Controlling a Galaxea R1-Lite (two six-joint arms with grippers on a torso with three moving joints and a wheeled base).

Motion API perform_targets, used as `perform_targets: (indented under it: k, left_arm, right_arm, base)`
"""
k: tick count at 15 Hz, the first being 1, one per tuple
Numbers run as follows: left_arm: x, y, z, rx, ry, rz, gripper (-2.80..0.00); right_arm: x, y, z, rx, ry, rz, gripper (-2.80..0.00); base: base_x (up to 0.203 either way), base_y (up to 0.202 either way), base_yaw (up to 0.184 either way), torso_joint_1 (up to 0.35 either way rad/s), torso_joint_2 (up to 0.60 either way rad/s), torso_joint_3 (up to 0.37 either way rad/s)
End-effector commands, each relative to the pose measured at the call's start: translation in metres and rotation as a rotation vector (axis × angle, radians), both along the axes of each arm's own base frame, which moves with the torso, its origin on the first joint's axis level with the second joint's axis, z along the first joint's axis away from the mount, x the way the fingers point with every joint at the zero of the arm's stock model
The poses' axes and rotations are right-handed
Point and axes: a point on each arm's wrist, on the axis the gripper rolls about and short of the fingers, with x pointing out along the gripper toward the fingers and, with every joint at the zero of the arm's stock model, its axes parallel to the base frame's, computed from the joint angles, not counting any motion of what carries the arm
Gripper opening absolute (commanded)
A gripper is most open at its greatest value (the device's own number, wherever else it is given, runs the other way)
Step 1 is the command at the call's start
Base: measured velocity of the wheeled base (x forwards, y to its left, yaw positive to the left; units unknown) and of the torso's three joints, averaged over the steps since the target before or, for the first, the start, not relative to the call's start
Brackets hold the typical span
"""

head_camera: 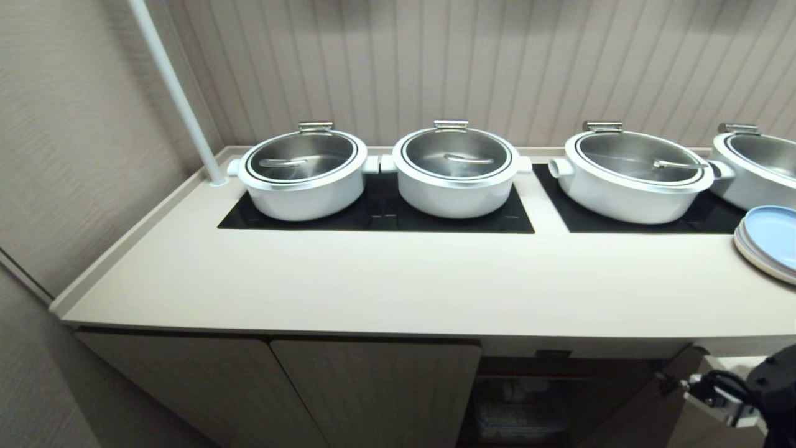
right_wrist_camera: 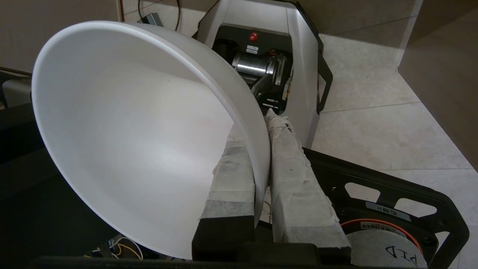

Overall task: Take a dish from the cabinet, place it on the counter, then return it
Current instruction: Put it back into the cabinet

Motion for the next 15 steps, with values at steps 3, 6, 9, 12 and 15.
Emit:
perform_targets:
  k: [3,6,9,12,15]
  left_arm:
    - [0.0000,0.0000,-0.0001,0.000,0.000,0.000,-2.80]
    - [0.0000,0.0000,0.0000,0.000,0.000,0.000,-2.80]
    - [0.0000,0.0000,-0.0001,0.000,0.000,0.000,-2.80]
    - [0.0000,0.0000,0.0001,0.000,-0.001,0.000,-2.80]
    - [0.0000,0.0000,0.0000,0.000,-0.001,0.000,-2.80]
  right_arm:
    - [-0.0003,-0.0001,0.0000,0.001,0.002,-0.002,-2.80]
    - [0.0001,0.0001,0.0002,0.000,0.002,-0.003,-2.80]
    - [0.0002,0.0002,-0.0003,-0.001,0.003,-0.003,-2.80]
    - [0.0003,0.0002,-0.0005,-0.002,0.006,-0.004,-2.80]
    - [0.0000,0.0003,-0.0003,0.004,0.010,-0.017,-2.80]
  base:
    - [0.000,0.000,0.000,-0.062,0.14,0.072]
    - [0.000,0.000,0.000,-0.074,0.15,0.079]
    - [0.000,0.000,0.000,-0.072,0.16,0.084]
    - [0.000,0.000,0.000,-0.078,0.18,0.084]
    - [0.000,0.000,0.000,-0.097,0.20,0.109]
